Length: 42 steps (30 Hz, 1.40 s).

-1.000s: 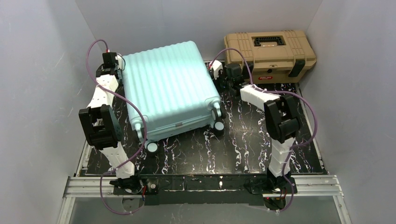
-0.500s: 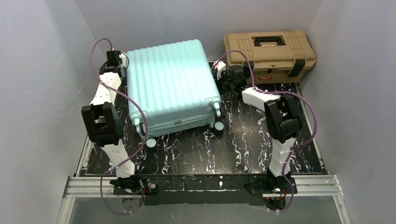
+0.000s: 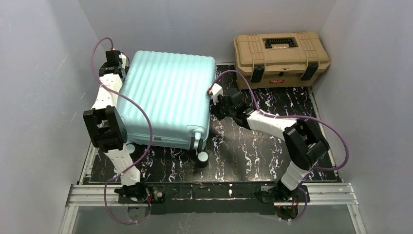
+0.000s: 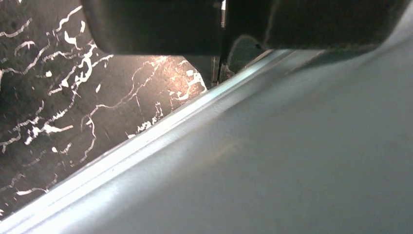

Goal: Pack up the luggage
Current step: Zip the luggage at the center of the board.

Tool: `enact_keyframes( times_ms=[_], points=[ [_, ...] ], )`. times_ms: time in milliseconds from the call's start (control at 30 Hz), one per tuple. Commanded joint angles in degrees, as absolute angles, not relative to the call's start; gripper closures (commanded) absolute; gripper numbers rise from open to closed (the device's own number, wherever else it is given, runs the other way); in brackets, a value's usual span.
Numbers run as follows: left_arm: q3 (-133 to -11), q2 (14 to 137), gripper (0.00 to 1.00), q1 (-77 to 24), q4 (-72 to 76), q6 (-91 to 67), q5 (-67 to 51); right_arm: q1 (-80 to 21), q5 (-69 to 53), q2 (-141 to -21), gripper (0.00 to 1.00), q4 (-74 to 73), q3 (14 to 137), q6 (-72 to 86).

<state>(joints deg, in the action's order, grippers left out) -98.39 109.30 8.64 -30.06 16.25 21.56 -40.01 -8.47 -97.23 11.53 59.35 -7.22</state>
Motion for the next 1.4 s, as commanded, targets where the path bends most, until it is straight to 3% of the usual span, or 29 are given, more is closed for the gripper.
enact_keyframes(
  times_ms=[0,167,367,500,667,867,1000,1233,1367],
  points=[
    [-96.8,108.3,0.48,-0.2,-42.8,14.5,1.6,-48.4,-5.4,-98.0,0.99,15.2,62.9,-9.1],
    [-96.5,108.0,0.48,-0.2,-42.8,14.3,0.7,-42.0,-3.4,-99.8,0.99,15.7,65.2,-9.2],
    [-96.6,106.8,0.48,-0.1,-42.8,14.0,0.7,-36.1,-14.7,-104.1,0.99,19.4,69.1,-10.4],
    [-96.7,104.9,0.48,-0.1,-42.6,12.5,2.5,-34.6,-14.6,-106.5,0.99,23.2,71.1,-8.1],
    [-98.0,101.1,0.5,3.5,-42.1,8.5,8.6,-34.5,-14.8,-104.6,0.99,26.1,71.0,-5.2],
    [-100.3,95.0,0.48,7.8,-40.8,7.6,18.1,-35.2,-14.6,-103.8,0.99,18.8,77.6,-5.5],
    [-100.3,89.0,0.32,8.1,-40.1,11.1,18.3,-37.5,-14.2,-104.0,0.99,17.6,78.5,-5.7],
    [-96.7,73.7,0.05,3.2,-52.0,19.2,-2.8,-40.3,-14.1,-105.7,0.99,16.3,79.8,-4.7],
    [-90.9,65.1,0.02,0.9,-62.0,22.9,-3.5,-40.3,-11.8,-105.8,0.99,15.4,80.7,-5.7]
  ],
)
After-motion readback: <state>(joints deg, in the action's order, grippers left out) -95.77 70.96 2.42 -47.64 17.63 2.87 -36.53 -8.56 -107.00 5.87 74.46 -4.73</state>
